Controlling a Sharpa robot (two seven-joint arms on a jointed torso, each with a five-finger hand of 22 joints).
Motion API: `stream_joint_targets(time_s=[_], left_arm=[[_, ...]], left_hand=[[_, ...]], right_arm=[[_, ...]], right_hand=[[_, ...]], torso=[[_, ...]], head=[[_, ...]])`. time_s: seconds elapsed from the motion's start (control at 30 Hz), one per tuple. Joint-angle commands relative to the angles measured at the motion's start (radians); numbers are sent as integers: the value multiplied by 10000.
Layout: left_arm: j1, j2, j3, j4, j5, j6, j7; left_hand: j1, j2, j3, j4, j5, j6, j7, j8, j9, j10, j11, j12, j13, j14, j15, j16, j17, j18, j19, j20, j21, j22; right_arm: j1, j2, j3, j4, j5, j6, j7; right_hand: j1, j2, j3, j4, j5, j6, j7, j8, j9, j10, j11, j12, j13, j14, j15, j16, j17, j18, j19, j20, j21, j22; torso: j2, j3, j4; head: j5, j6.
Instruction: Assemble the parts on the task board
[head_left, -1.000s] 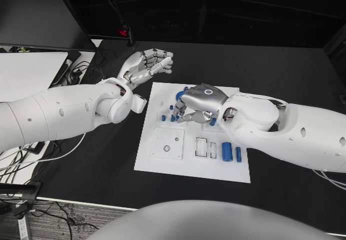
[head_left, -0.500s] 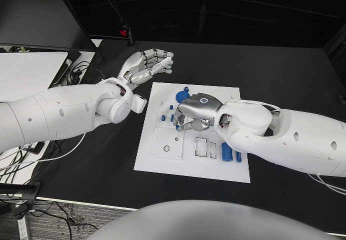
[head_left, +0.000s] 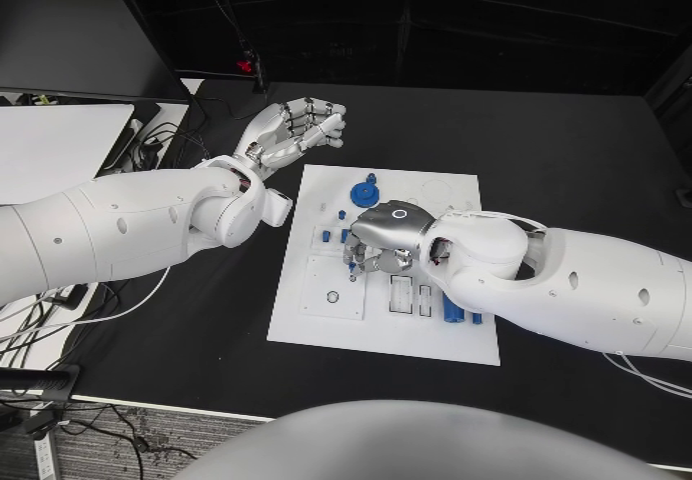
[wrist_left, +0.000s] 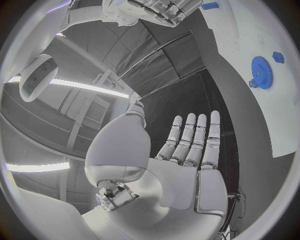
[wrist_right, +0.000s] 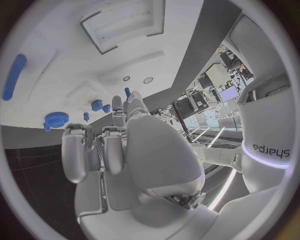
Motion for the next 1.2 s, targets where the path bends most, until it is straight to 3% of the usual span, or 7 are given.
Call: stream_joint_targets(time_s=[0.03,0.43,0.6,0.87,1.2], left_arm=[[11,6,6,9,30,83,629],[11,10,6,8,30,93,629],[11,-2,6,15,30,88,630],[11,-24,6,32,30,83,628],[11,-33,6,41,30,74,631]], left_hand=[[-10,99,17,2,58,-91,1239,69,-8,-85,-12,64,-13,7,-67,67,-9,27,67,-20,61,-9],[-8,106,13,2,64,-104,1240,83,-12,-93,-11,77,-15,6,-67,78,-24,26,69,-20,60,-16],[-8,106,13,2,64,-104,1240,83,-12,-93,-11,77,-15,6,-67,78,-24,26,69,-20,60,-16],[-8,106,13,2,64,-104,1240,83,-12,-93,-11,77,-15,6,-67,78,-24,26,69,-20,60,-16],[-8,106,13,2,64,-104,1240,83,-12,-93,-11,77,-15,6,-67,78,-24,26,69,-20,60,-16]], right_arm=[[-19,39,5,-52,-1,82,111],[-88,168,4,-191,-1,203,127],[-101,193,4,-229,-1,263,106],[-106,216,4,-283,-1,385,117],[-133,302,3,-359,-1,561,97]], right_hand=[[106,12,52,1,37,-13,82,-8,13,10,65,-44,-12,895,87,-10,1864,102,650,92,-54,2338],[105,-14,56,2,38,-28,104,-33,8,6,86,-64,-12,892,104,-17,1851,105,643,108,-66,2333],[108,-15,59,1,38,-30,106,-37,7,6,88,-66,-12,893,107,-14,1857,107,639,111,-74,2329],[100,-11,73,9,39,-47,130,-63,2,0,111,-81,-12,891,124,-20,1845,111,632,128,-86,2324],[109,-8,86,3,40,-53,134,-75,0,-5,117,-87,-13,892,133,-13,1855,114,625,137,-97,2319]], torso=[[6,-1,7],[2,2,-8],[8,-5,6],[2,6,12],[-5,-7,4]], head=[[-4,0],[-21,0],[-168,0],[-127,0],[-118,0]])
